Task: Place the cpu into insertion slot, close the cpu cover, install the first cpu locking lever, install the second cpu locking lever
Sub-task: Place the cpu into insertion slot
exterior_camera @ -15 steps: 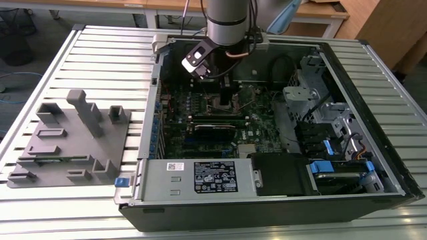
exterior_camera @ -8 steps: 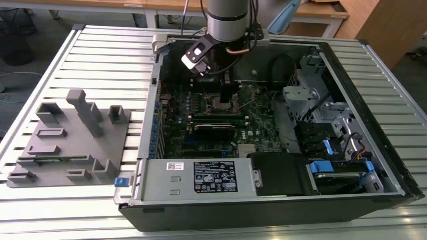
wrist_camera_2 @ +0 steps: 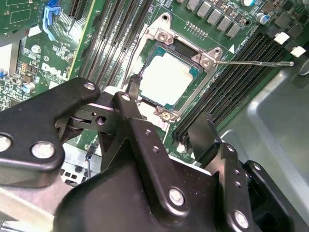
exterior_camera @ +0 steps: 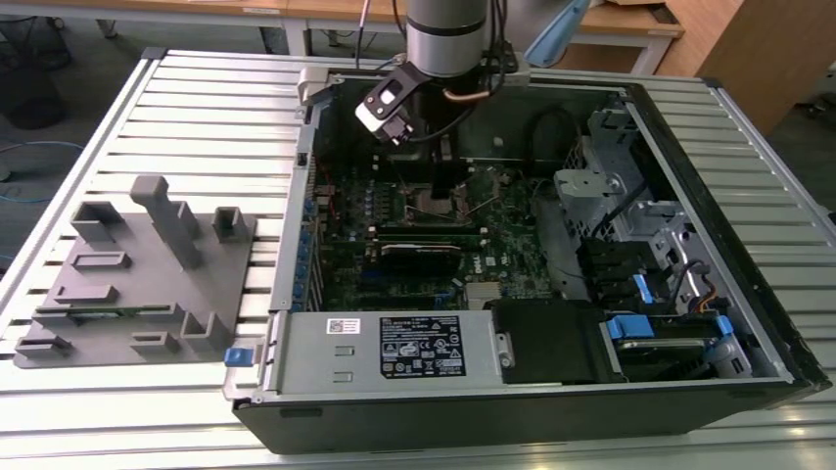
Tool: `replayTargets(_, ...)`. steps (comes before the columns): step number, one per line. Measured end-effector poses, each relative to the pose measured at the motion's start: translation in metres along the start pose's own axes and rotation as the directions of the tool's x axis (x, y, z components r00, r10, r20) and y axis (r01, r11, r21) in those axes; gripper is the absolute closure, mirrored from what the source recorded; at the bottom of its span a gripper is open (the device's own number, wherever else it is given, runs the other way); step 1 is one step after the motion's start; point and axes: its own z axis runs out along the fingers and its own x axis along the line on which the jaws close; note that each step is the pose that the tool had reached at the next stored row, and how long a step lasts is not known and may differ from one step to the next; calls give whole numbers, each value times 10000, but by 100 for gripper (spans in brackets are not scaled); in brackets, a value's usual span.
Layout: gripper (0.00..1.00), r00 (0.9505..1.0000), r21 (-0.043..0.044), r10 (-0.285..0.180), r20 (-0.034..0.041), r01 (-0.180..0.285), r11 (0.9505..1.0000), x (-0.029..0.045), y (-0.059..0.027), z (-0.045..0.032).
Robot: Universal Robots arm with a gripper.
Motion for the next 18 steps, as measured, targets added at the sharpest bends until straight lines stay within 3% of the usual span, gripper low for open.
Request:
replayTargets(13, 35, 10000, 0, 0, 0, 0, 10000, 0, 2, -19)
replayTargets(15, 40, 10000, 0, 0, 0, 0, 10000, 0, 2, -20)
replayTargets(18, 58, 10000, 0, 0, 0, 0, 10000, 0, 2, -22)
